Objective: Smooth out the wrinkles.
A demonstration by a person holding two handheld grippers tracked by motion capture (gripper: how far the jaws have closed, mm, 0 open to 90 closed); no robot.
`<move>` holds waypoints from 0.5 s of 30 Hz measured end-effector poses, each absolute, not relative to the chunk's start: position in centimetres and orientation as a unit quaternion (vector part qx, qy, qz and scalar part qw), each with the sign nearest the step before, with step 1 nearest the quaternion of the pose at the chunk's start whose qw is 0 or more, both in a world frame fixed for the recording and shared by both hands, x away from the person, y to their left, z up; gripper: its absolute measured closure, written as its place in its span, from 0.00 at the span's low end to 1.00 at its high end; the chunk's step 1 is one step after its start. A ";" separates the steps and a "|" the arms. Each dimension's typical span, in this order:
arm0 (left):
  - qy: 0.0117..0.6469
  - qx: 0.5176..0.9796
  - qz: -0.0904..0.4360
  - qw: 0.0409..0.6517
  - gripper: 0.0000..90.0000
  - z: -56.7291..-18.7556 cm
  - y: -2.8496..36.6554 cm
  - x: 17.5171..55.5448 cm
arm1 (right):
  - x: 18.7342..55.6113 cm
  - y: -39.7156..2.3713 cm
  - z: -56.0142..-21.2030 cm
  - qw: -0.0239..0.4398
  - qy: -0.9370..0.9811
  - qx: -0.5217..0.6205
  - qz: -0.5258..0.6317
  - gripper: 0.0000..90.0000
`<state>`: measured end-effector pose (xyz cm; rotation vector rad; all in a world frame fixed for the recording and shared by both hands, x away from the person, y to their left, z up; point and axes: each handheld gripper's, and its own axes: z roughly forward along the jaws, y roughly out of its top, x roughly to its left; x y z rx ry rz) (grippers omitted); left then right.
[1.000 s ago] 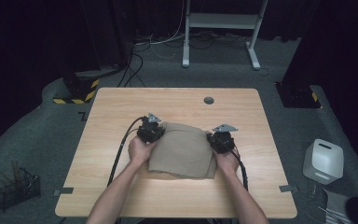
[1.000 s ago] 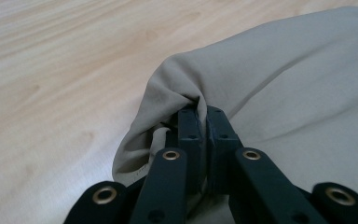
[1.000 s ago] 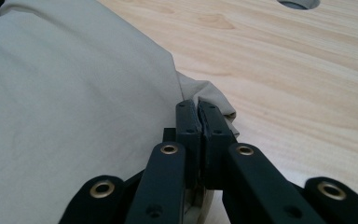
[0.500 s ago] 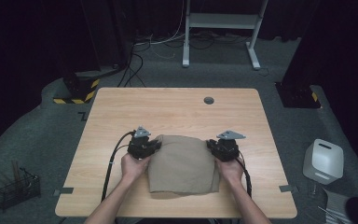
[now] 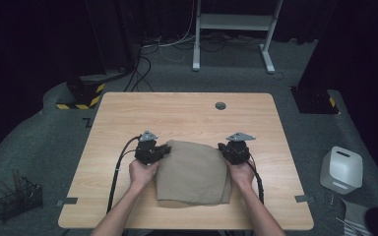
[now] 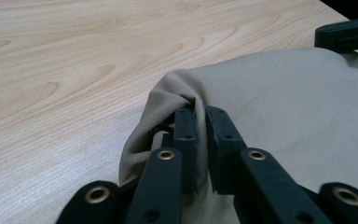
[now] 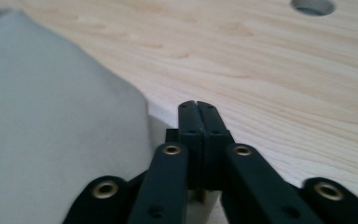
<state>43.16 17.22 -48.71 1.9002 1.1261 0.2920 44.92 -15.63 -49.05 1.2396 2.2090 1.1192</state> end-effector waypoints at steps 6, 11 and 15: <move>0.469 0.748 0.123 0.453 0.75 -48.4 17.6 43.3 | 44.7 -16.2 -48.9 0.171 0.777 0.459 0.397 0.69; 0.460 0.761 0.120 0.442 0.86 -48.4 17.2 43.4 | 44.6 -16.7 -49.1 0.140 0.779 0.453 0.410 0.92; 0.460 0.764 0.114 0.438 0.95 -48.3 17.4 43.5 | 44.2 -16.1 -49.4 0.162 0.789 0.435 0.402 1.00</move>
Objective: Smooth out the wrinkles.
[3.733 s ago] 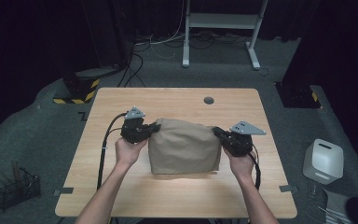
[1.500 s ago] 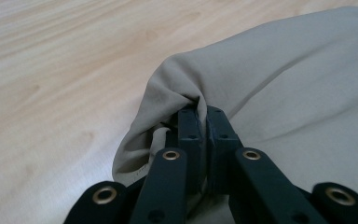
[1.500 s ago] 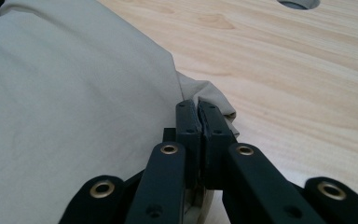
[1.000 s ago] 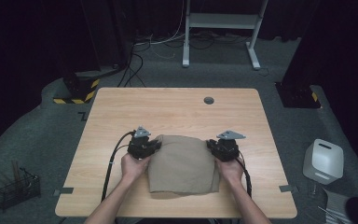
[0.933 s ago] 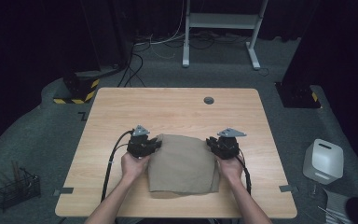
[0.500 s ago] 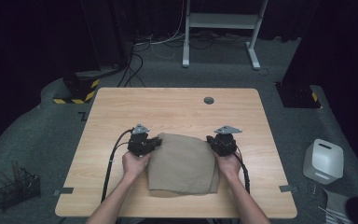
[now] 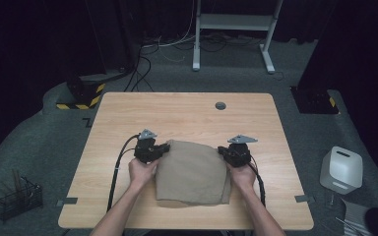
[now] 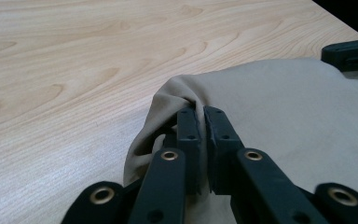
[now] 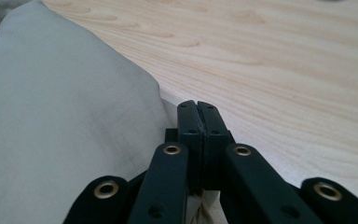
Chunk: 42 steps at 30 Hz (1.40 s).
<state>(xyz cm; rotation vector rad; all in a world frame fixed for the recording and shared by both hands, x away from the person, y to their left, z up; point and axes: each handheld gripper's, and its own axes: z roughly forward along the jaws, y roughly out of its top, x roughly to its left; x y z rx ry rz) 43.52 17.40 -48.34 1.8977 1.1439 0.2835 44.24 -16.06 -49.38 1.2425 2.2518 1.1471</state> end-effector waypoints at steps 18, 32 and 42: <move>0.476 0.741 0.163 0.445 0.49 -46.3 18.3 42.1 | 44.5 -16.2 -47.8 0.213 0.759 0.459 0.410 0.72; 0.415 0.793 0.154 0.419 0.38 -48.5 13.2 40.8 | 40.2 -14.2 -47.8 0.182 0.785 0.395 0.441 0.64; 0.433 0.787 0.159 0.410 0.38 -50.3 15.4 39.9 | 40.6 -16.4 -50.3 0.191 0.789 0.440 0.383 0.64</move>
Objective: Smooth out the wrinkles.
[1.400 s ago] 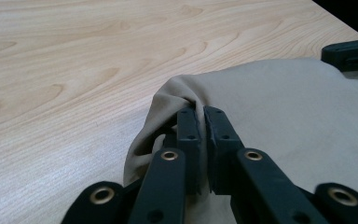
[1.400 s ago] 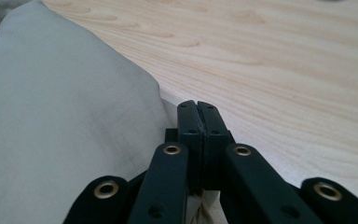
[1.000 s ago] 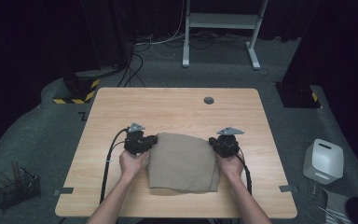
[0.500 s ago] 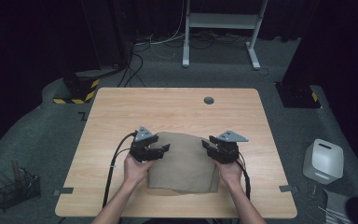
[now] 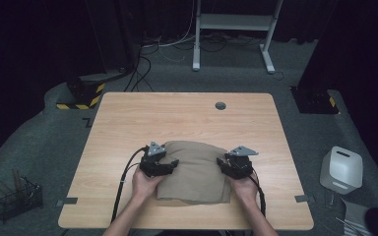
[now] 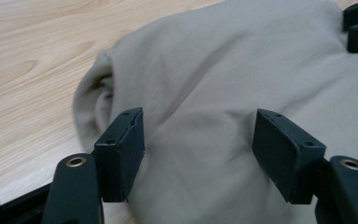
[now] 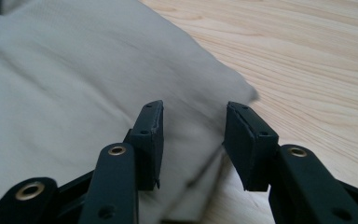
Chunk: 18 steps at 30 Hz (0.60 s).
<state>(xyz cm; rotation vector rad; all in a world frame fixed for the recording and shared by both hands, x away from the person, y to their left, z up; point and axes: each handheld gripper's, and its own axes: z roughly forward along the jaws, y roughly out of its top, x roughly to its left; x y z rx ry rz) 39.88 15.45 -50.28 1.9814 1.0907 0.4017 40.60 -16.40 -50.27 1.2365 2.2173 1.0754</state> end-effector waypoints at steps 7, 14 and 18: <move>0.442 0.774 0.167 0.421 0.37 -49.4 16.6 37.9 | 39.3 -17.5 -49.9 0.194 0.774 0.451 0.401 0.62; 0.426 0.779 0.165 0.429 0.34 -48.7 16.2 35.5 | 36.5 -17.8 -48.8 0.200 0.764 0.431 0.436 0.61; 0.440 0.789 0.148 0.403 0.35 -50.5 16.0 35.8 | 35.6 -17.8 -49.5 0.188 0.773 0.425 0.432 0.60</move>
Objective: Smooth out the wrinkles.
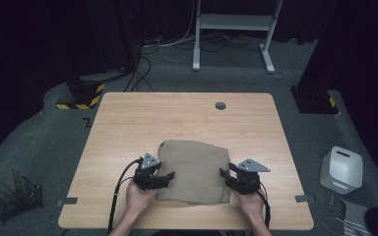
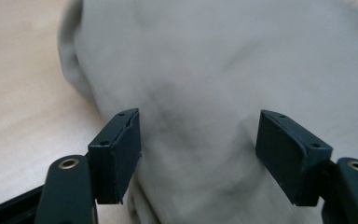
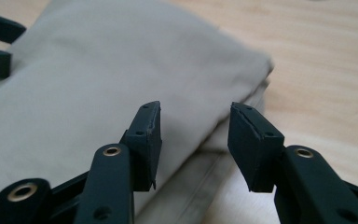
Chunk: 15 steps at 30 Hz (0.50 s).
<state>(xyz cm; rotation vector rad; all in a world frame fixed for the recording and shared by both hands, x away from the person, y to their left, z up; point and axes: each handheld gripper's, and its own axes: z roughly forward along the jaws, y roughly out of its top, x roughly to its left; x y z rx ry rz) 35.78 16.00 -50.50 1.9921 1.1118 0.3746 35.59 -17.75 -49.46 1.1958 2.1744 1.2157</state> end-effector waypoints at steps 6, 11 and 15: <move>0.449 0.784 0.145 0.403 0.35 -51.7 16.0 35.6 | 35.1 -17.4 -51.1 0.177 0.783 0.431 0.412 0.58; 0.451 0.785 0.150 0.397 0.36 -51.9 15.4 36.7 | 36.0 -16.8 -51.4 0.188 0.791 0.428 0.394 0.57; 0.466 0.773 0.153 0.403 0.36 -52.1 15.3 37.9 | 37.4 -16.6 -51.5 0.190 0.791 0.431 0.391 0.57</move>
